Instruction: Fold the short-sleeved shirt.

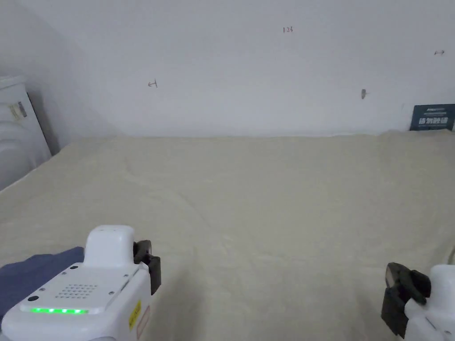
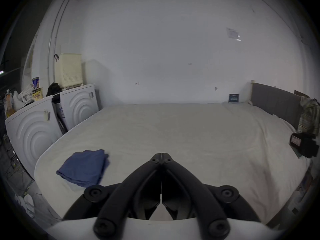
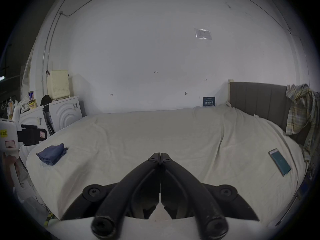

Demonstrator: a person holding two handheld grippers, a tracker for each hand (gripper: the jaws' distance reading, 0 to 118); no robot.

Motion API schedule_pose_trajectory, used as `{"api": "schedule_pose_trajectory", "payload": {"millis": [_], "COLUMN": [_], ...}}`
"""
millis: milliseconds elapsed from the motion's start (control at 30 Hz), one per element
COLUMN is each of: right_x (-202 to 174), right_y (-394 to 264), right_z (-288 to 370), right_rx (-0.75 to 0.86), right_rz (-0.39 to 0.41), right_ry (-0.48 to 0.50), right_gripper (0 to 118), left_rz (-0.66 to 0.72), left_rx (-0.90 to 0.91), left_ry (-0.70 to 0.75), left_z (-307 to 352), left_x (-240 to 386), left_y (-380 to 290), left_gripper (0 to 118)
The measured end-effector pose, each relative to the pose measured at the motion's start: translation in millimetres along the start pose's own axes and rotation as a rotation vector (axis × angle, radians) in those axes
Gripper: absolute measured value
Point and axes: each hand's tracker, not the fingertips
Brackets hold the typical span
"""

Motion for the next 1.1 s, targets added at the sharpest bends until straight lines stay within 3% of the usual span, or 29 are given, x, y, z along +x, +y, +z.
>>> {"api": "schedule_pose_trajectory", "payload": {"millis": [133, 267, 333, 700, 733, 800, 833, 867, 900, 967, 1033, 1100], "right_x": [5, 13, 17, 25, 25, 27, 27, 28, 29, 30, 29, 25], "right_y": [4, 9, 12, 16, 17, 19, 21, 23, 24, 24, 26, 31], "right_z": [10, 16, 18, 29, 31, 33, 34, 34, 35, 37, 41, 43], "right_rx": [0.031, 0.048, 0.063, 0.097, 0.104, 0.123, 0.128, 0.13, 0.131, 0.153, 0.173, 0.17], "right_rz": [0.008, -0.011, 0.005, -0.007, -0.01, -0.022, -0.027, -0.033, -0.041, -0.055, -0.048, -0.055], "right_ry": [-0.002, 0.006, -0.002, 0.019, 0.018, 0.021, 0.027, 0.037, 0.051, 0.064, 0.05, 0.03], "right_gripper": [0, 0, 0, 0, 2, 31, 53, 82, 91, 91, 91, 91], "left_rz": [-0.047, 0.002, -0.052, -0.055, -0.05, -0.04, -0.046, -0.053, -0.061, -0.06, -0.058, -0.054], "left_rx": [0.051, 0.086, 0.126, 0.173, 0.183, 0.192, 0.189, 0.185, 0.186, 0.195, 0.189, 0.176], "left_ry": [0.007, 0.011, 0.038, 0.005, 0.012, 0.005, -0.001, 0.0, -0.003, 0.013, 0.016, 0.005], "left_z": [10, 27, 34, 55, 57, 61, 61, 62, 64, 66, 67, 66], "left_x": [40, 72, 89, 127, 128, 127, 128, 129, 128, 129, 129, 130], "left_y": [-6, -11, -10, -1, 0, 4, 6, 7, 8, 8, 10, 10], "left_gripper": [0, 0, 0, 0, 0, 0, 3, 20, 38, 70, 95, 101]}}
